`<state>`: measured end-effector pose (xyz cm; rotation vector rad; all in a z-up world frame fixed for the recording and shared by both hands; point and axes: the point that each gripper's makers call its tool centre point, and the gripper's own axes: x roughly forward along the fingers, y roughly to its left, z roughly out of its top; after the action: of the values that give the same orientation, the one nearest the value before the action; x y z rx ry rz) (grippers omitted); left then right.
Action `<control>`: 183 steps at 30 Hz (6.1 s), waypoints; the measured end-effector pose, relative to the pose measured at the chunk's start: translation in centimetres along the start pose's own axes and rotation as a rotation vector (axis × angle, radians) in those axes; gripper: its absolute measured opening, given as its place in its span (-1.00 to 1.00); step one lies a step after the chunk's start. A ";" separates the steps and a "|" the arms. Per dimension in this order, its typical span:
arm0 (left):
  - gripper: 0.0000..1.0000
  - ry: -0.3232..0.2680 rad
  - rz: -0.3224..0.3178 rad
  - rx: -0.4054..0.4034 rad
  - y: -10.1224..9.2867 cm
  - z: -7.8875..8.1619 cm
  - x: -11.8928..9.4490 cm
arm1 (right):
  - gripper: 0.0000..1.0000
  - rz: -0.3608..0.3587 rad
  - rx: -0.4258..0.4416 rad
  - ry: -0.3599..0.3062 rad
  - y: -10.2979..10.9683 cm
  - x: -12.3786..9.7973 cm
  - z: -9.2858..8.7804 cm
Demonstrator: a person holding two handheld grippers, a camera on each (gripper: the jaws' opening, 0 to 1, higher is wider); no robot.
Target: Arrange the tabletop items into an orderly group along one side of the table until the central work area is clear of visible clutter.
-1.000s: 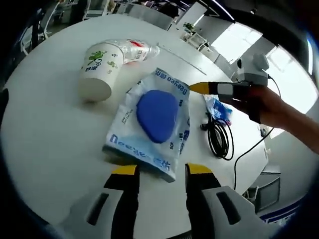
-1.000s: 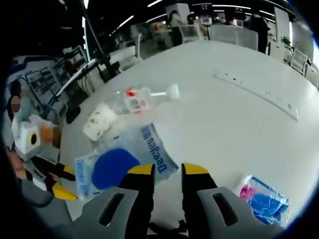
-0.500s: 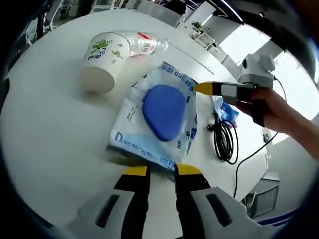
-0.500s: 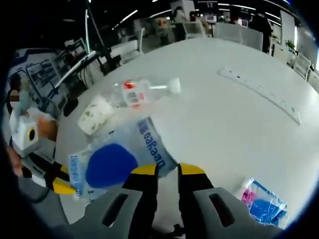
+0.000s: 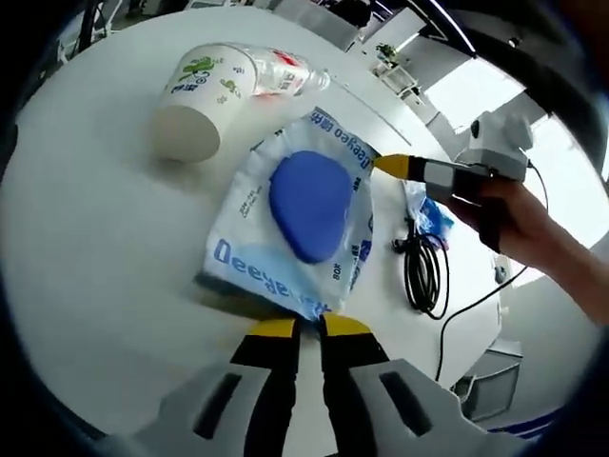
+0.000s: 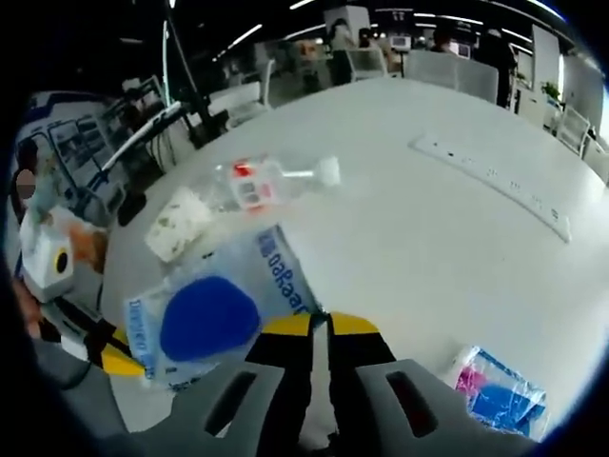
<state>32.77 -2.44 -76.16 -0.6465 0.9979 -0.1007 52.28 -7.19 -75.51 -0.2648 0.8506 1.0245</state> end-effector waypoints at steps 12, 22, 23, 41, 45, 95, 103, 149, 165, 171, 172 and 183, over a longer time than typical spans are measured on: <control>-1.00 -0.008 -0.014 0.023 -0.3 0.1 -0.1 | -1.00 -0.010 0.019 -0.014 1.3 -2.8 -0.7; -1.00 -0.007 -0.021 0.066 -0.7 0.2 -0.4 | -1.00 -0.031 0.034 -0.048 1.3 -4.9 -1.2; -1.00 -0.007 -0.024 0.071 -0.7 0.3 -0.4 | -1.00 -0.033 0.035 -0.049 1.3 -5.1 -1.3; -1.00 -0.021 -0.027 0.141 -1.4 1.4 -1.4 | -1.00 -0.085 0.111 -0.105 2.0 -9.2 -2.9; -1.00 -0.024 -0.025 0.172 -1.6 1.7 -1.6 | -1.00 -0.099 0.122 -0.120 1.9 -9.9 -3.1; -1.00 -0.088 0.020 0.406 -1.8 12.8 -1.5 | -1.00 -0.178 0.231 -0.256 3.0 -12.9 -2.2; -1.00 -0.079 0.021 0.443 -2.0 14.0 -0.9 | -1.00 -0.185 0.232 -0.258 2.4 -12.4 -1.5; -1.00 0.025 0.085 0.433 0.1 15.1 3.7 | -1.00 -0.220 0.323 -0.097 0.7 -7.0 -4.9; -1.00 0.023 0.095 0.403 1.1 16.3 5.1 | -1.00 -0.204 0.346 -0.084 0.8 -5.8 -4.6; -1.00 0.026 0.096 0.409 1.2 16.2 4.8 | -1.00 -0.209 0.346 -0.082 0.9 -5.5 -4.8; -1.00 0.025 0.096 0.411 1.2 16.2 4.7 | -1.00 -0.209 0.344 -0.080 0.9 -5.4 -4.8; -1.00 0.027 0.103 0.407 1.3 15.9 3.6 | -1.00 -0.227 0.346 -0.061 0.7 -5.4 -5.0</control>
<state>47.32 4.56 -73.67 -0.2218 0.9983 -0.2159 47.93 -13.11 -74.70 -0.0345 0.9042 0.6572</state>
